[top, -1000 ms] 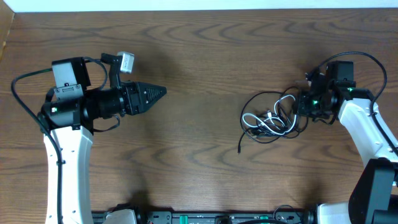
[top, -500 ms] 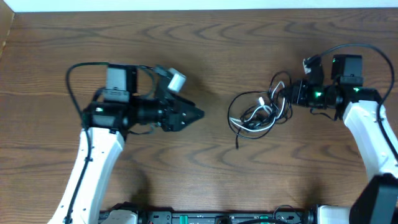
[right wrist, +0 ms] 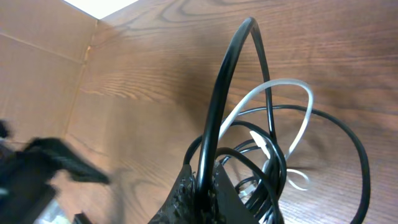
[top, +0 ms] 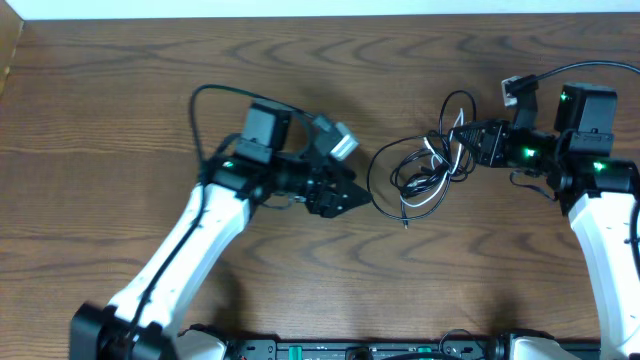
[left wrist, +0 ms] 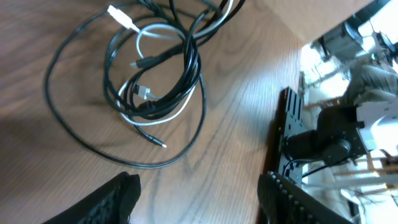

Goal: Untangle cables

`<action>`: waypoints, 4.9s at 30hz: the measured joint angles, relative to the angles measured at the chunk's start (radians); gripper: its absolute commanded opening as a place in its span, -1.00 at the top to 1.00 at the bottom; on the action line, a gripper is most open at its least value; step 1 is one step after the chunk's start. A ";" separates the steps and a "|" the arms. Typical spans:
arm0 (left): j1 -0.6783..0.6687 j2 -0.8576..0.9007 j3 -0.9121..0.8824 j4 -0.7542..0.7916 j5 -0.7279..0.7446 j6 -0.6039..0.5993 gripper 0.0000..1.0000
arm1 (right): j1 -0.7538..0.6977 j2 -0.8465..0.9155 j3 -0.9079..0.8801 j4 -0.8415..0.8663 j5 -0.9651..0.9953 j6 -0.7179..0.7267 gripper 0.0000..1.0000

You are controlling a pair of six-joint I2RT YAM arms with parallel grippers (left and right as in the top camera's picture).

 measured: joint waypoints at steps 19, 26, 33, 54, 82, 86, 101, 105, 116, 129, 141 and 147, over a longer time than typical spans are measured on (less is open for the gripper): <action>-0.133 0.166 -0.001 0.237 -0.014 0.148 -0.46 | 0.000 -0.007 0.000 -0.019 -0.125 0.019 0.98; -0.161 0.172 -0.001 0.238 -0.014 0.173 -0.47 | 0.000 -0.007 0.000 -0.013 -0.172 0.037 0.98; -0.182 0.206 -0.001 0.242 -0.014 0.186 0.21 | 0.000 -0.007 0.000 -0.010 -0.216 0.043 0.98; -0.121 0.203 -0.001 0.165 -0.015 0.164 0.85 | 0.000 -0.007 0.003 -0.204 0.160 0.058 0.98; 0.707 -0.273 -0.001 -0.077 0.118 0.134 0.77 | -0.500 -0.009 0.004 -0.285 0.348 0.038 0.98; 0.706 -0.272 -0.001 -0.116 0.159 0.127 0.37 | -0.456 -0.009 0.004 -0.275 0.306 0.015 0.98; 0.448 -0.180 -0.001 -0.156 0.193 0.152 0.04 | 0.026 -0.008 0.005 0.137 0.048 0.037 0.98; 0.382 -0.100 -0.001 -0.156 0.193 0.185 0.04 | 0.090 -0.008 0.005 0.318 -0.060 0.094 0.98; 0.274 0.093 -0.001 -0.152 0.193 0.259 0.04 | 0.071 -0.009 0.009 0.278 -0.083 0.233 0.98; 0.149 0.105 -0.001 -0.045 0.170 0.268 0.03 | 0.067 -0.009 0.011 -0.129 0.426 0.160 0.98; -0.007 0.105 -0.001 0.106 -0.187 0.002 0.01 | 0.067 -0.008 0.011 -0.309 0.832 0.162 -0.99; 0.011 0.105 -0.001 0.130 -0.322 -0.148 0.00 | 0.067 -0.008 0.011 -0.156 0.800 0.064 -0.99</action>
